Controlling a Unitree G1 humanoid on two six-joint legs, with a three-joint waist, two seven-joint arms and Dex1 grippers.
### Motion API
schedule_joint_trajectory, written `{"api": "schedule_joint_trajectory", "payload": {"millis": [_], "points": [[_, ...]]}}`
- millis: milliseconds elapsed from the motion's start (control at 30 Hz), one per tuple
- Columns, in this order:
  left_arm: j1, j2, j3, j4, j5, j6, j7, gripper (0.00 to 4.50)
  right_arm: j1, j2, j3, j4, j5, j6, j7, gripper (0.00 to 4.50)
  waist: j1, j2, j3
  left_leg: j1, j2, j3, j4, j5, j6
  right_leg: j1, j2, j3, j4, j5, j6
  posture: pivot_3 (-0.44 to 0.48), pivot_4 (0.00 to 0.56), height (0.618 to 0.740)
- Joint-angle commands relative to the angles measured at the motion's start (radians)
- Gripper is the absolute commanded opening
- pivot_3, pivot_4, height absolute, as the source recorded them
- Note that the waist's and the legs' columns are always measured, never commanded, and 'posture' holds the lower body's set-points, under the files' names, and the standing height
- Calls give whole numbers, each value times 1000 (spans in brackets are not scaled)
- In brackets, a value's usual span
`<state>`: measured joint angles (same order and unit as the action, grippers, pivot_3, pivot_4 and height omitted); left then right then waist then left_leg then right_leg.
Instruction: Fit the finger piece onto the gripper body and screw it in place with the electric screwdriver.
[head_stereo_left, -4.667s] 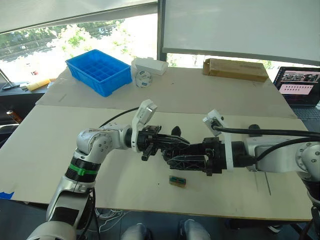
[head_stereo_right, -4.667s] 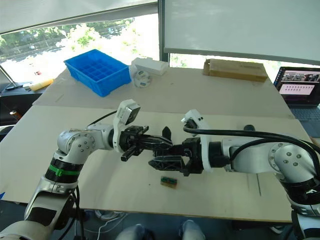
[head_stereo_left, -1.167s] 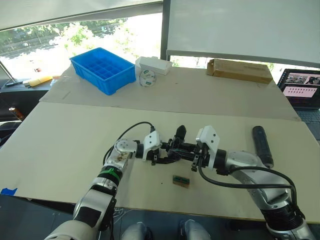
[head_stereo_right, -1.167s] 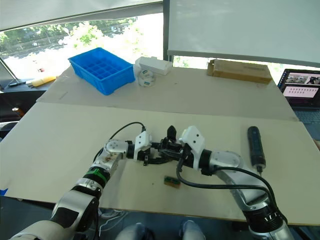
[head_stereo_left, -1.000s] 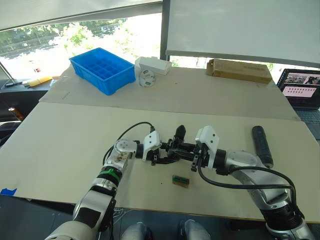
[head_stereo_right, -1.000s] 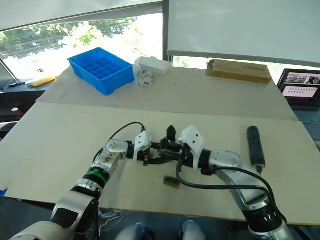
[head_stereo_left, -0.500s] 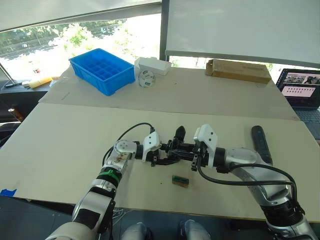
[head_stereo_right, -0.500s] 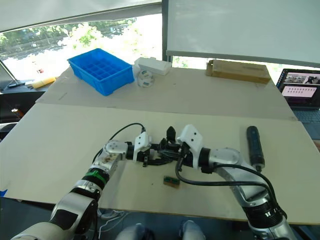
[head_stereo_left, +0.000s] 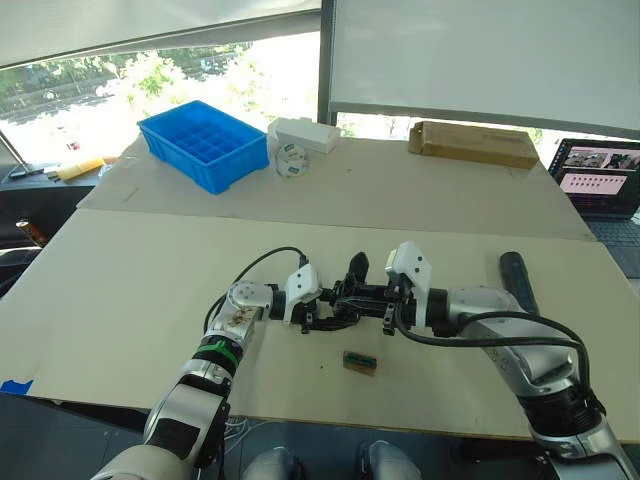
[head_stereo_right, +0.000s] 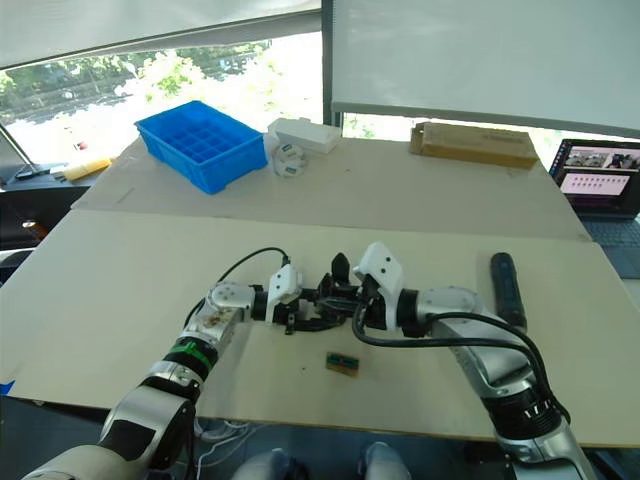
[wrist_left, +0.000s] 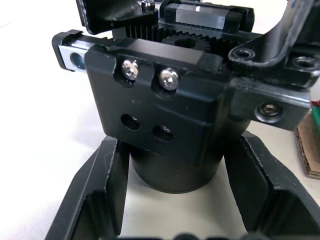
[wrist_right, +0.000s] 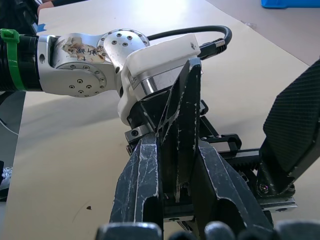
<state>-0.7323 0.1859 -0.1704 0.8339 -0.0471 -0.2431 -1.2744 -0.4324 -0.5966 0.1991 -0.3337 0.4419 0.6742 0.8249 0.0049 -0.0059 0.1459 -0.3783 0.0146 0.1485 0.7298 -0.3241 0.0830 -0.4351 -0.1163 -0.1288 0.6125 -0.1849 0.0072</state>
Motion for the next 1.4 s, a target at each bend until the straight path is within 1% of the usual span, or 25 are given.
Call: {"api": "schedule_joint_trajectory", "payload": {"millis": [33, 267, 533, 767, 900, 1067, 1233, 1400], "points": [[20, -31, -41, -10, 4, -8, -27, 2295, 26, -28, 54, 58, -60, 55, -12, 390, 0, -1, -1, 1, 0, 0, 0, 0, 0, 0, 0, 0, 0, 0, 0, 0, 150, 740], [25, -25, -43, -13, 8, -3, -21, 2295, 50, -30, 76, 18, -31, 106, -3, 389, 1, -1, -4, 1, 0, -1, 0, 0, 0, 1, -3, -1, 0, 0, 0, 0, 150, 740], [27, -22, -49, -15, 13, -1, -26, 2295, 5, 1, 77, 91, -66, 122, -45, 389, -4, -2, -8, 1, 0, -2, -1, 0, 0, 1, -5, -2, 0, 0, -1, 0, 150, 740], [31, -21, -50, -20, 12, 0, -27, 2295, 18, -19, 83, 43, -59, 95, -9, 389, -5, -2, -12, 3, 0, -3, -2, 0, 0, 2, -9, -2, 0, 0, -1, 0, 150, 740], [34, -20, -49, -19, 12, 0, -27, 2295, 14, -22, 69, 28, -54, 95, -12, 389, -5, -2, -13, 2, 0, -3, -2, 0, 0, 2, -10, -3, 0, 0, -1, 0, 150, 740], [33, -25, -47, -15, 11, 1, -20, 2295, 10, -10, 33, 1, -45, 23, 8, 389, -5, -2, -13, 2, 0, -3, -2, 0, 0, 2, -11, -4, 0, -1, -1, 0, 150, 740], [36, -29, -47, -15, 11, -1, -17, 2295, 25, -27, 29, -11, -52, 8, 21, 389, -2, -2, -13, 1, 0, -4, -2, 0, 0, 2, -11, -6, -1, -1, -1, 0, 150, 740], [37, -31, -46, -15, 11, 1, -16, 2295, 29, -17, 19, -25, -33, 5, 31, 389, 0, -2, -13, 0, 0, -5, -2, 0, 0, 2, -12, -7, -1, -1, -1, 0, 150, 740]]}}
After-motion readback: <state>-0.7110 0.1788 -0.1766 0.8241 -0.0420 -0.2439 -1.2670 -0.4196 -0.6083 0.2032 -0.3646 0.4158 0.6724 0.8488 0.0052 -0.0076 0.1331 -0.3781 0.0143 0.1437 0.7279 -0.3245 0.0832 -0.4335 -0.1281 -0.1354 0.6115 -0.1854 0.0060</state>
